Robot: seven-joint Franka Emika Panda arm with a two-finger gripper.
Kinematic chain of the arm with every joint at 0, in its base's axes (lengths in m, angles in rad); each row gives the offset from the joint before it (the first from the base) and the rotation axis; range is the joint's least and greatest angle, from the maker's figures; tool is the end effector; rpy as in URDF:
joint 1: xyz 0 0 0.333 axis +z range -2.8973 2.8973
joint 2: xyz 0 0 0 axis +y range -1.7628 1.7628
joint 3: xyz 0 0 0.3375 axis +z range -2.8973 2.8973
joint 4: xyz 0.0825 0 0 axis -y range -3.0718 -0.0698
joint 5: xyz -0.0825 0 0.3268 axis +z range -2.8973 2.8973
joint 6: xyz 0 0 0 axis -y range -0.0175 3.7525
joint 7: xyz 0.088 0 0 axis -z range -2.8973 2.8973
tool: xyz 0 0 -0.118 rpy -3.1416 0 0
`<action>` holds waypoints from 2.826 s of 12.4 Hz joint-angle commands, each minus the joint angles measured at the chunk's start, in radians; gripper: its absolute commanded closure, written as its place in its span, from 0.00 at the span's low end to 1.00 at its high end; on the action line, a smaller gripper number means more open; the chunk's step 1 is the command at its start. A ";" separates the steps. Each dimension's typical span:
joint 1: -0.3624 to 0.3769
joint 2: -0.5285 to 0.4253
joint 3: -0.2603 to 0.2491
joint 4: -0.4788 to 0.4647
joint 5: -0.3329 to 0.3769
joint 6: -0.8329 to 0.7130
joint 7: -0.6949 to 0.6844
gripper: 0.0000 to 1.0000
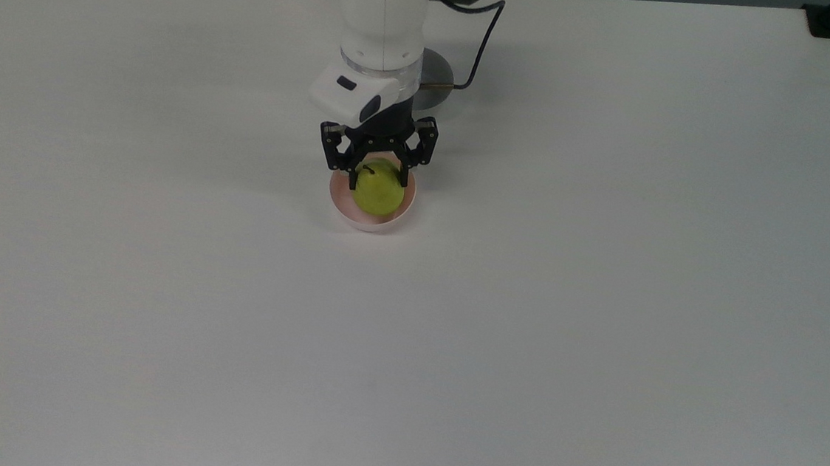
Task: Place the pear in the bowl
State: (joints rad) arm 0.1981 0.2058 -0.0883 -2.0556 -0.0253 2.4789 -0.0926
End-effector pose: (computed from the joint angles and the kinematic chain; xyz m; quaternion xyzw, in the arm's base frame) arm 0.5619 0.0642 0.4061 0.9876 0.1113 0.1090 0.0167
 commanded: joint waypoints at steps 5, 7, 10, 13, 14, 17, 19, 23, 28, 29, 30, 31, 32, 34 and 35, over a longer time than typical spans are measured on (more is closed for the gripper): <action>0.007 0.024 -0.005 0.006 -0.030 0.055 0.050 0.00; 0.000 0.005 -0.007 0.012 -0.030 0.046 0.056 0.00; -0.014 -0.031 -0.008 0.075 -0.030 -0.117 0.060 0.00; -0.043 -0.035 -0.013 0.262 -0.028 -0.441 0.063 0.00; -0.057 -0.049 -0.013 0.313 -0.028 -0.545 0.068 0.00; -0.109 -0.112 -0.008 0.406 -0.027 -0.771 0.117 0.00; -0.137 -0.179 -0.005 0.417 -0.021 -0.866 0.119 0.00; -0.209 -0.250 0.025 0.407 0.005 -0.920 0.076 0.00; -0.215 -0.239 0.015 0.393 0.062 -0.715 -0.051 0.00; -0.216 -0.241 0.015 0.393 0.062 -0.716 -0.061 0.00; -0.215 -0.235 0.013 0.396 0.062 -0.716 -0.062 0.00; -0.215 -0.233 0.013 0.396 0.061 -0.719 -0.061 0.00; -0.213 -0.236 0.015 0.393 0.061 -0.725 -0.053 0.00; -0.213 -0.235 0.015 0.396 0.061 -0.732 -0.049 0.00; -0.213 -0.236 0.015 0.394 0.061 -0.732 -0.050 0.00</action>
State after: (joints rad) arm -0.0103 -0.0175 -0.0776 -1.6401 0.0145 1.7367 -0.1238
